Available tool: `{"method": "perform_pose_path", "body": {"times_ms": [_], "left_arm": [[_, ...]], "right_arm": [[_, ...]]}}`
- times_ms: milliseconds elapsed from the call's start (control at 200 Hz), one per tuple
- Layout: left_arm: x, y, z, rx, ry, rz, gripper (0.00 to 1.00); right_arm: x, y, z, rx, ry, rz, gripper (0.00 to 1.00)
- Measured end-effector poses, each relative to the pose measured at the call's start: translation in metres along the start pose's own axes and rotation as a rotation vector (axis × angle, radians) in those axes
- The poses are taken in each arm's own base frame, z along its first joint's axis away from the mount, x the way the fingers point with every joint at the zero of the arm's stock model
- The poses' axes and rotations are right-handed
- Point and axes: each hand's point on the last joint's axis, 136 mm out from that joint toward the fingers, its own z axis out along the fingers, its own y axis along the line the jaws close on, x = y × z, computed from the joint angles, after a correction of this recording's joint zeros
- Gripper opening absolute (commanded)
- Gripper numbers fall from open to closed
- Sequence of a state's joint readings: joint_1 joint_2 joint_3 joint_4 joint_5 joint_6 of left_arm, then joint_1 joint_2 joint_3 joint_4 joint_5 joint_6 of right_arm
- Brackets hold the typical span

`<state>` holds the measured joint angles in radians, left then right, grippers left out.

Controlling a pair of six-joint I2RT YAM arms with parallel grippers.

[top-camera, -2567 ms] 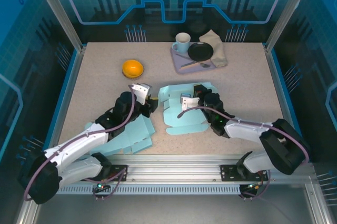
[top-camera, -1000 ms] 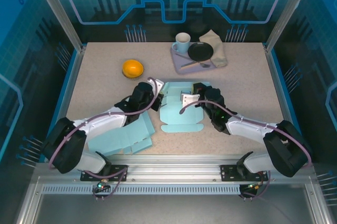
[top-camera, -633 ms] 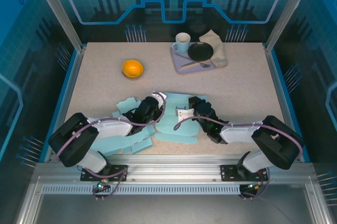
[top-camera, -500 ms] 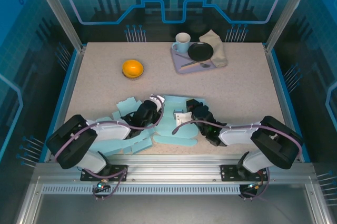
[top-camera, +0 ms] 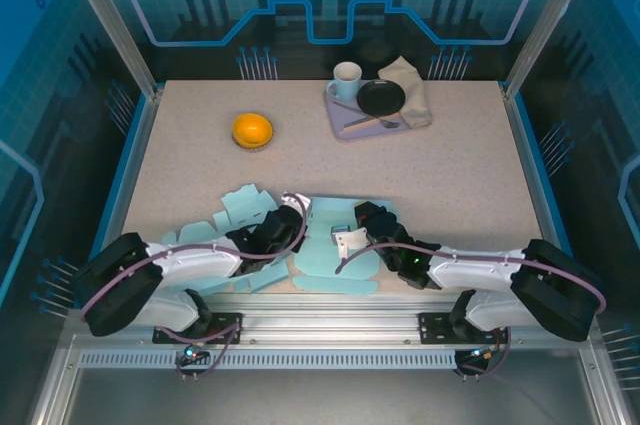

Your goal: Fold the paper box

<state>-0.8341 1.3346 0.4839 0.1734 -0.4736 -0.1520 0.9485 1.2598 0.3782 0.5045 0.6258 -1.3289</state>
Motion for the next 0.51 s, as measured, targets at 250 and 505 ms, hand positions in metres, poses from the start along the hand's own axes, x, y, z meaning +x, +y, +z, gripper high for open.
{"method": "perform_pose_path", "body": {"times_ms": [250,505], "left_arm": [[0.001,0.006,-0.016,0.022,0.026,-0.043,0.43],[-0.075,0.029,-0.067,0.114,-0.210,-0.213,0.48]], "right_arm": [[0.018,0.003,0.012,-0.028,0.018,0.015,0.00],[0.061,-0.026,0.038,0.022,0.097,0.093,0.00]]}}
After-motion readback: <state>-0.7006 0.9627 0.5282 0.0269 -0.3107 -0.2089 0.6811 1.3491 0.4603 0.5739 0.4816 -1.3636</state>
